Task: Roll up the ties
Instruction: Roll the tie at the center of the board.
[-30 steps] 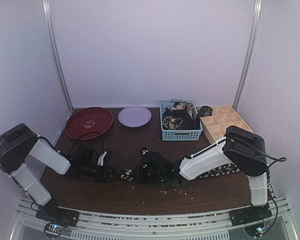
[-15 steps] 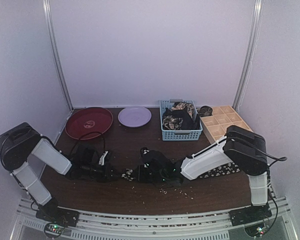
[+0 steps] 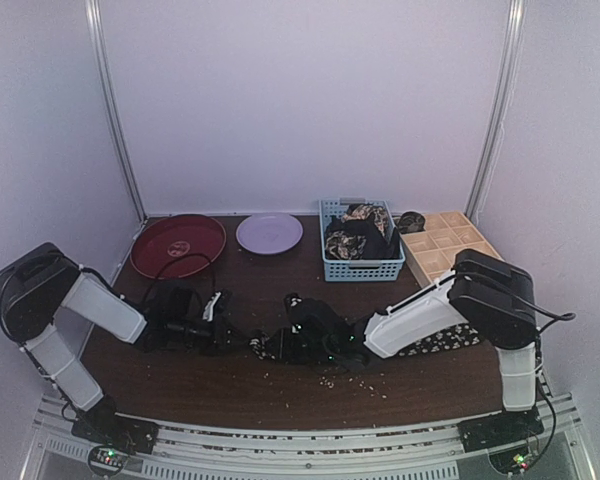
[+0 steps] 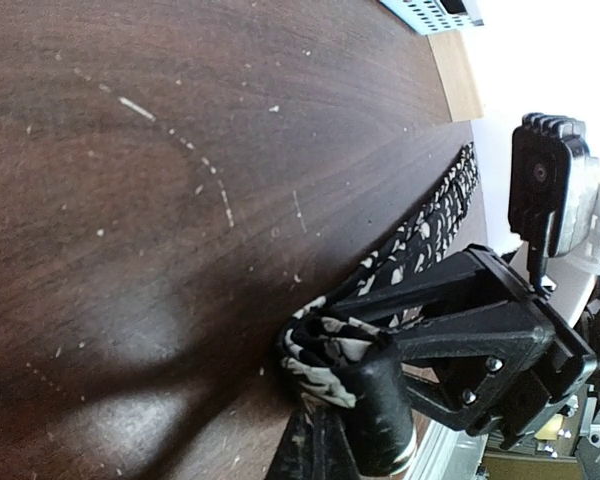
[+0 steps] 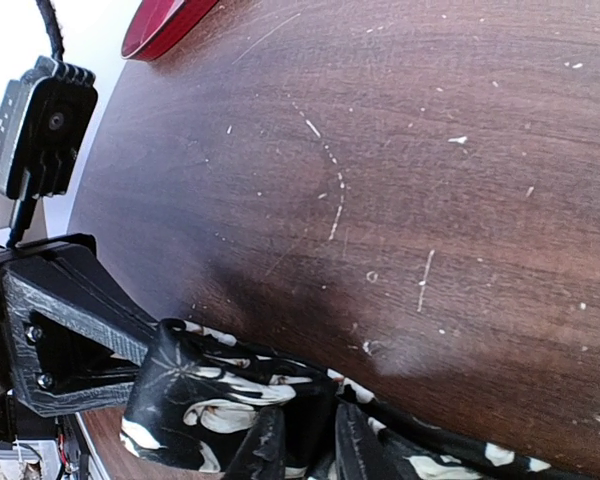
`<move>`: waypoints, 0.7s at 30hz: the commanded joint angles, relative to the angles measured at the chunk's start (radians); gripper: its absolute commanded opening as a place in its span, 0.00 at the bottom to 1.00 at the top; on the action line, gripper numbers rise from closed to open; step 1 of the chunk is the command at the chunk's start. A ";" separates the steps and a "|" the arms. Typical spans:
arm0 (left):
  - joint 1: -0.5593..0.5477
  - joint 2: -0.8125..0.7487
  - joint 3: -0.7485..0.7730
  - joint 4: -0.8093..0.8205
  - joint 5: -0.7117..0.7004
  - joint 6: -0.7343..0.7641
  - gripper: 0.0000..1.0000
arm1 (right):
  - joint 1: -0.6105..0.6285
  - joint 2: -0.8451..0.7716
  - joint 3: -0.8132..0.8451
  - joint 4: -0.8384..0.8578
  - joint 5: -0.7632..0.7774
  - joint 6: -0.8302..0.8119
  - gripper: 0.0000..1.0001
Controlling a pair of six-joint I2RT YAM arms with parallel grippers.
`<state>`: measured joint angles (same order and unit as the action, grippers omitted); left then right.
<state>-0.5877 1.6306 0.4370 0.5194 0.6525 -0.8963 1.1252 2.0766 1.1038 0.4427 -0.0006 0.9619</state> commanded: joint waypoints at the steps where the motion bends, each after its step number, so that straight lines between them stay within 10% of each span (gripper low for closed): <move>1: -0.012 -0.015 0.036 -0.011 0.006 0.028 0.00 | -0.005 -0.041 -0.022 -0.036 0.029 -0.026 0.17; 21: -0.085 0.015 0.125 -0.100 -0.060 0.056 0.00 | -0.019 -0.109 -0.128 0.003 0.075 -0.023 0.16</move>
<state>-0.6575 1.6310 0.5297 0.4210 0.6121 -0.8608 1.1164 2.0083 1.0073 0.4450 0.0376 0.9459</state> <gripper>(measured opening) 0.003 0.161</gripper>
